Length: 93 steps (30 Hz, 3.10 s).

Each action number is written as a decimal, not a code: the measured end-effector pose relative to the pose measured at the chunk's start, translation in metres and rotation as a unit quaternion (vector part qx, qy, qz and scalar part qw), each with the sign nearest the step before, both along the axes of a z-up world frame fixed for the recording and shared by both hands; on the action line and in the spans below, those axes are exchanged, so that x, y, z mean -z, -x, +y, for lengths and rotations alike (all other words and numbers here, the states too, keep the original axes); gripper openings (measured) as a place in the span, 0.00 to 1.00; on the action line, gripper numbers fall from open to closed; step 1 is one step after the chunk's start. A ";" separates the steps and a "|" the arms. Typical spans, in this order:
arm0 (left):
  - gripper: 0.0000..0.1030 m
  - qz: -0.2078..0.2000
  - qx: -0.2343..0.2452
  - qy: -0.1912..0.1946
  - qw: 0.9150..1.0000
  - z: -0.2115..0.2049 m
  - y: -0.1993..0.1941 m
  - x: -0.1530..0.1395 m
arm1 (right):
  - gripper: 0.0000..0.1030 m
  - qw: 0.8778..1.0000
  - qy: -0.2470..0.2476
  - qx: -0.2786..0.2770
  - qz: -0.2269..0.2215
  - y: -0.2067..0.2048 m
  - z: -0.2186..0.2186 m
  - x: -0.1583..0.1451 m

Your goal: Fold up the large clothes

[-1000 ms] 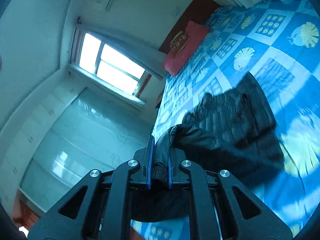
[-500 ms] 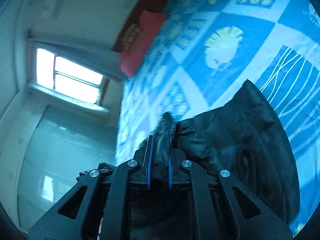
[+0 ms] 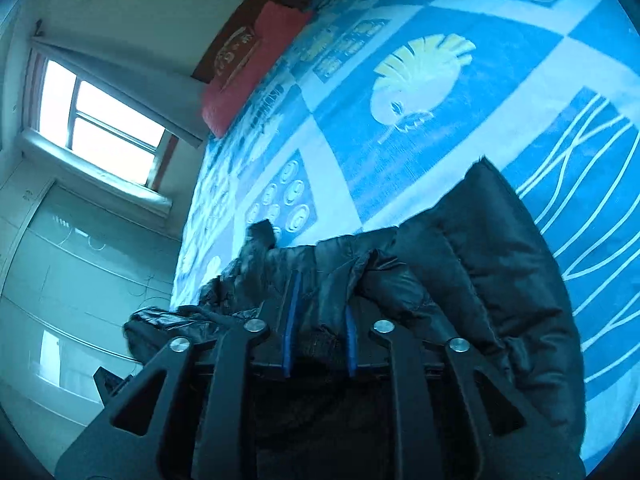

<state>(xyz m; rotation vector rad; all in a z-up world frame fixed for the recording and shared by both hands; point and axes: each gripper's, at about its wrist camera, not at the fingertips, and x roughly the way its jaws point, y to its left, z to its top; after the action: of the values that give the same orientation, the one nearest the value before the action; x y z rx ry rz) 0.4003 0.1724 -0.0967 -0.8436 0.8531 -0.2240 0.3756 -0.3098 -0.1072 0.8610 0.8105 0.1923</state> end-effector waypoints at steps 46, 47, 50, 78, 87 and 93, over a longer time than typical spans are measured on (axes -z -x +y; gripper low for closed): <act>0.20 0.014 0.051 -0.171 0.984 0.004 -0.068 0.036 | 0.24 0.975 0.213 -0.036 0.051 -0.078 0.016 0.029; 0.22 0.013 0.049 -0.139 0.989 0.014 -0.064 0.033 | 0.30 0.977 0.204 -0.031 0.048 -0.075 0.012 0.025; 0.35 0.011 0.021 -0.067 0.997 0.037 -0.055 0.025 | 0.45 0.981 0.190 0.002 0.030 -0.062 0.002 0.006; 0.44 -0.013 0.095 -0.252 0.963 -0.144 -0.045 0.023 | 0.47 0.928 0.350 -0.130 -0.005 -0.068 0.183 0.012; 0.44 -0.011 0.043 -0.255 0.966 -0.078 -0.008 0.004 | 0.50 0.930 0.357 -0.084 0.013 -0.046 0.128 0.009; 0.44 -0.009 0.051 -0.298 0.953 -0.094 -0.016 0.031 | 0.51 0.931 0.356 -0.074 0.000 -0.049 0.127 0.033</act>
<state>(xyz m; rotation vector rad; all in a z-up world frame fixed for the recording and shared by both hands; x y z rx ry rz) 0.4163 0.0782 -0.1277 -0.2321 0.8825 -0.0548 0.4242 -0.1827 -0.1397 0.1137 0.8626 0.0196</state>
